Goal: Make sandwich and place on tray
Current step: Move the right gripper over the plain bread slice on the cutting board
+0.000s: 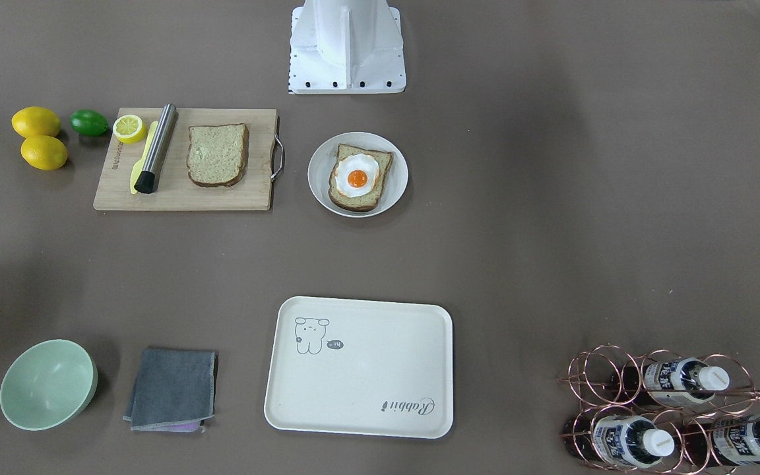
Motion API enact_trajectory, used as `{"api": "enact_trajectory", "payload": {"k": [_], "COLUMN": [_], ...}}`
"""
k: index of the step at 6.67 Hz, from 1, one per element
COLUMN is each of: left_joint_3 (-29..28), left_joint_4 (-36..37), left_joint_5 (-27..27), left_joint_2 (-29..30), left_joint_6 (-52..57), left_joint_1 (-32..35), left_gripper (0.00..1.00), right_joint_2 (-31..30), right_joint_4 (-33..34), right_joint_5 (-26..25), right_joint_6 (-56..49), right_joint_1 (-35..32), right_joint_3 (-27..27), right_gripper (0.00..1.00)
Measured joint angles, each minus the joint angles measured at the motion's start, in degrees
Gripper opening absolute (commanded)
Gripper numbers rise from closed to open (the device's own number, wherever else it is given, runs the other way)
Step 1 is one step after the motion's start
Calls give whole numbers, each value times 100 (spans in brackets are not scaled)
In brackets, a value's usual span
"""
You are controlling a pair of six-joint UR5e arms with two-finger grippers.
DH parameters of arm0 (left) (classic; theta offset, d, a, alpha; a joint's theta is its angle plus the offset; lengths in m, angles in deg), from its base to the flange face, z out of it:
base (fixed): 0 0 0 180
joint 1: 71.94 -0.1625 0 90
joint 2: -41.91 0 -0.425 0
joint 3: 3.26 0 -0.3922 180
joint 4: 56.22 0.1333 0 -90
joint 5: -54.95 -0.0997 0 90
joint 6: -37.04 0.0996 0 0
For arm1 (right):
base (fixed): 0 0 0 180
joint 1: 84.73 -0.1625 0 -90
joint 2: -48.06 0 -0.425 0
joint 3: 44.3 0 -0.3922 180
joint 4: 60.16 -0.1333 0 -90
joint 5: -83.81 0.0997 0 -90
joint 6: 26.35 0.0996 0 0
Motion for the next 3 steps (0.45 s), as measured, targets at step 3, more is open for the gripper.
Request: {"api": "enact_trajectory", "payload": {"k": [3], "left_joint_3": [-55], "left_joint_4": [-17], "left_joint_5": [-2], "left_joint_2": [-9], "left_joint_6": [1], "left_joint_1": [-26], "left_gripper": [97], "right_joint_2": [25], "right_joint_4": [-1270], "right_joint_5": [-282], "right_joint_6": [2868], "right_joint_1": [1576], "right_joint_3": [433], "right_gripper": [98]}}
